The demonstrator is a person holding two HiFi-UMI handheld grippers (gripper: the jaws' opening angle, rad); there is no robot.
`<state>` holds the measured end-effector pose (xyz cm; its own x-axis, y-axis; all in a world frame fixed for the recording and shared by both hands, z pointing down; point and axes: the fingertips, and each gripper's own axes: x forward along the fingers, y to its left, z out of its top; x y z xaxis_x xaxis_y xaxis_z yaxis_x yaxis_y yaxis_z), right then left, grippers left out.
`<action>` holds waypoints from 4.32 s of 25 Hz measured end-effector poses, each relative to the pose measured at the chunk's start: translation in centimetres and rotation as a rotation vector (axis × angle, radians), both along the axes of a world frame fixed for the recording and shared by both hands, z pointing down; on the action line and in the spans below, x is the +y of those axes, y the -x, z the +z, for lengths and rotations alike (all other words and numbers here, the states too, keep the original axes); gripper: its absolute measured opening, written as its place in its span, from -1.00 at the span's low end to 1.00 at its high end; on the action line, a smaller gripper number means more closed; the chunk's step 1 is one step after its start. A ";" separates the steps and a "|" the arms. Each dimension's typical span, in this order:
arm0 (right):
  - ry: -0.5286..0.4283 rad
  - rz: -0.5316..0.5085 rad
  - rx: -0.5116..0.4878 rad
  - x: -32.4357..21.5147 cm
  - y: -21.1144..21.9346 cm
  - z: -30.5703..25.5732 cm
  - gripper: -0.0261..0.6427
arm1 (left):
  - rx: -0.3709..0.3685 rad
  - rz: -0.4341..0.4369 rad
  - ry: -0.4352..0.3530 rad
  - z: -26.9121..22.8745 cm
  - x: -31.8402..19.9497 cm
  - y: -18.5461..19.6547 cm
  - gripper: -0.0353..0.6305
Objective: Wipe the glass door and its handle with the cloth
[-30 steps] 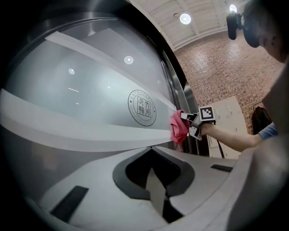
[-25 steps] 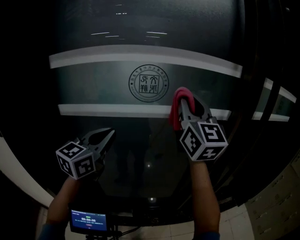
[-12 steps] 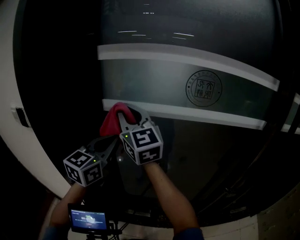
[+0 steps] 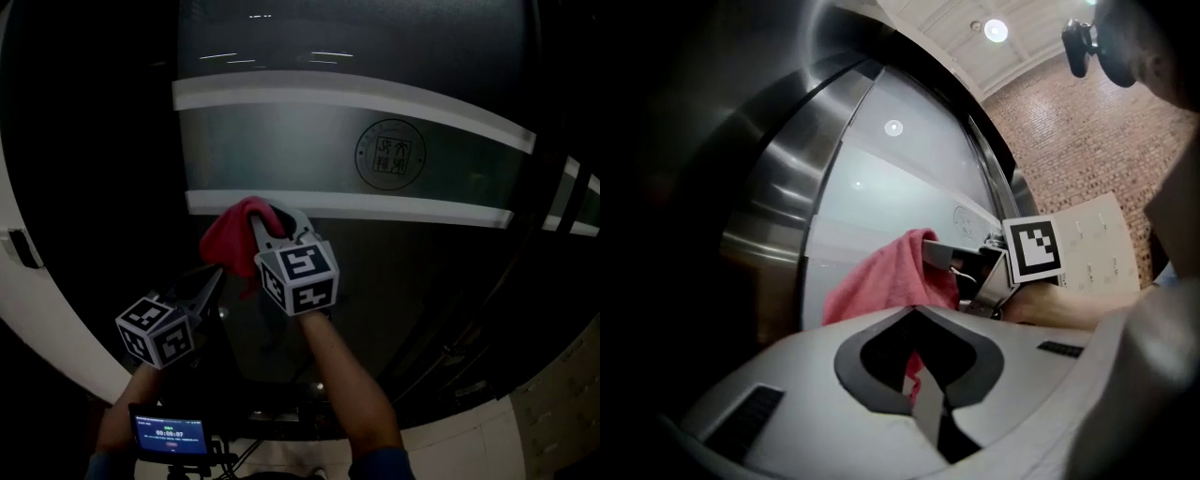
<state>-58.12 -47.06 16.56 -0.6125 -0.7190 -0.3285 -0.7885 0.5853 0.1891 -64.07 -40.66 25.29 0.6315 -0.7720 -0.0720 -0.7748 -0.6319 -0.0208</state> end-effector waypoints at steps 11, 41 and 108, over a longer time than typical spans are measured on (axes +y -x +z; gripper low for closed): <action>0.023 0.266 -0.025 0.7 -23.6 2.2 -0.83 | 0.010 0.127 0.010 0.7 -1.0 -14.3 -0.86; -0.038 0.128 -0.128 2.2 -14.9 5.3 -0.83 | -0.055 -0.072 -0.005 4.1 -1.7 -8.8 -0.86; 0.122 0.634 -0.117 20.0 -41.5 17.3 -0.83 | -0.107 0.443 0.000 13.2 9.0 -39.3 -0.86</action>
